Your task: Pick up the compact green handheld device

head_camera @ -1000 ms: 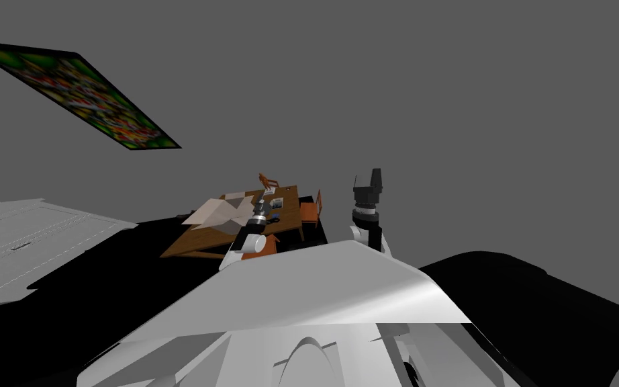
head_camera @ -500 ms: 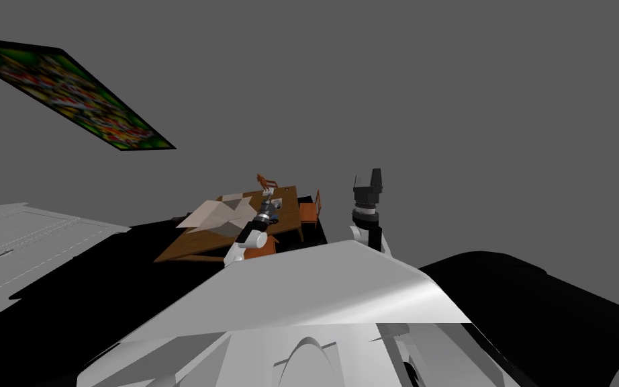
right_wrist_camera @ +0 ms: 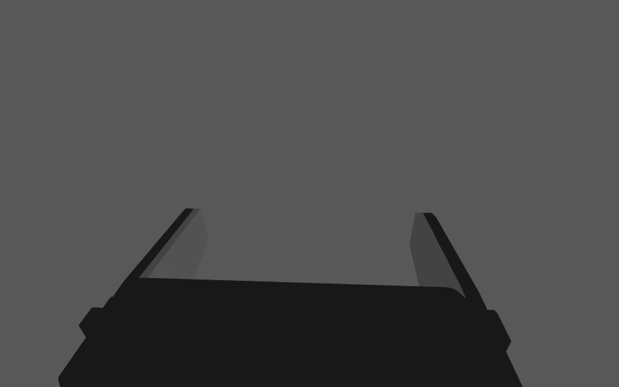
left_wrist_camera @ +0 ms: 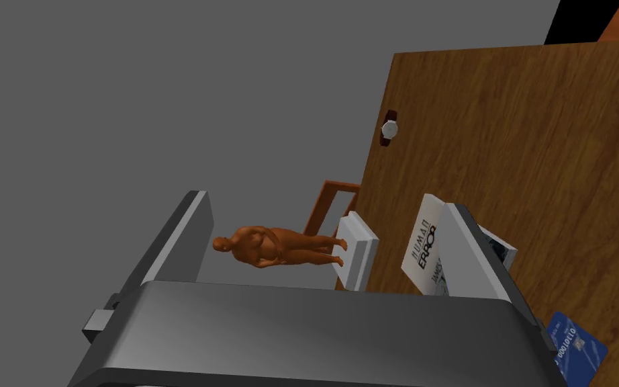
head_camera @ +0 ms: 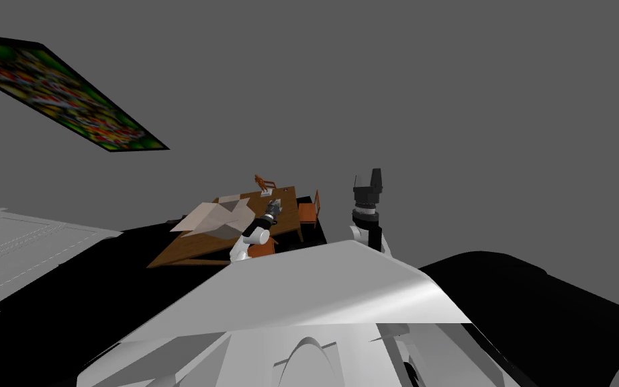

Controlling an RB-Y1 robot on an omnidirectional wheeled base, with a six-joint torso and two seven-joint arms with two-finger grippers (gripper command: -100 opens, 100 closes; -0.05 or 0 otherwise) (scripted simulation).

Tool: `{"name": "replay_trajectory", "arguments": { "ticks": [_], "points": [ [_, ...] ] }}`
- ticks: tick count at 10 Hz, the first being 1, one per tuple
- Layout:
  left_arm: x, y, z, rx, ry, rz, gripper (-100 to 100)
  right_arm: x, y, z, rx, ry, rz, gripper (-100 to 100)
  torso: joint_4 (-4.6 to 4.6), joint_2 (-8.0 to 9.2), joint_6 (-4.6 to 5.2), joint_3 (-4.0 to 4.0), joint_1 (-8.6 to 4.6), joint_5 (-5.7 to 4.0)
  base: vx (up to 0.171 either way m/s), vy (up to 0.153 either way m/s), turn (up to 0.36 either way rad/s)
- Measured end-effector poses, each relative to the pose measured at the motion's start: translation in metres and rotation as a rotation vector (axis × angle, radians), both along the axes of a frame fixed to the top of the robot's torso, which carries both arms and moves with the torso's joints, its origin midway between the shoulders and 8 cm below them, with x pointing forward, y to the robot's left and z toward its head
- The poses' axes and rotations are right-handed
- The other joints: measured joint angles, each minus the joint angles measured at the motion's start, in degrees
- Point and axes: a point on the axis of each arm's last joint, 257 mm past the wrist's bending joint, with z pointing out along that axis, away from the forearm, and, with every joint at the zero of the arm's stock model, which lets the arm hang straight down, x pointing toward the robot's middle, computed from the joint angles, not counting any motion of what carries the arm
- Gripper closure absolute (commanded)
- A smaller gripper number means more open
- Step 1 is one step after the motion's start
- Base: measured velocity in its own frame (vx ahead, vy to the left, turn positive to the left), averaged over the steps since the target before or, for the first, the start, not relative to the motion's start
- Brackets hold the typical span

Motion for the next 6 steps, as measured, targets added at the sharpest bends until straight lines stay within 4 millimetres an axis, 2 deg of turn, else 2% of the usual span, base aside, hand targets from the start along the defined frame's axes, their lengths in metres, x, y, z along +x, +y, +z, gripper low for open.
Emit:
{"name": "replay_trajectory", "arguments": {
  "ticks": [2,6],
  "points": [
    [0.004,-0.001,-0.026,0.003,0.082,-0.018,-100,0.0,0.0,0.0,0.0,0.0,0.0,0,0.0,-0.01,0.0,-0.01,0.01,0.0,0.013,0.0,-0.041],
    [0.0,-0.001,-0.071,0.015,0.238,-0.051,-100,0.0,0.0,0.0,0.0,0.0,0.0,0,0.0,0.0,-0.01,0.0,0.01,0.0,0.012,-0.002,-0.042]
  ]
}}
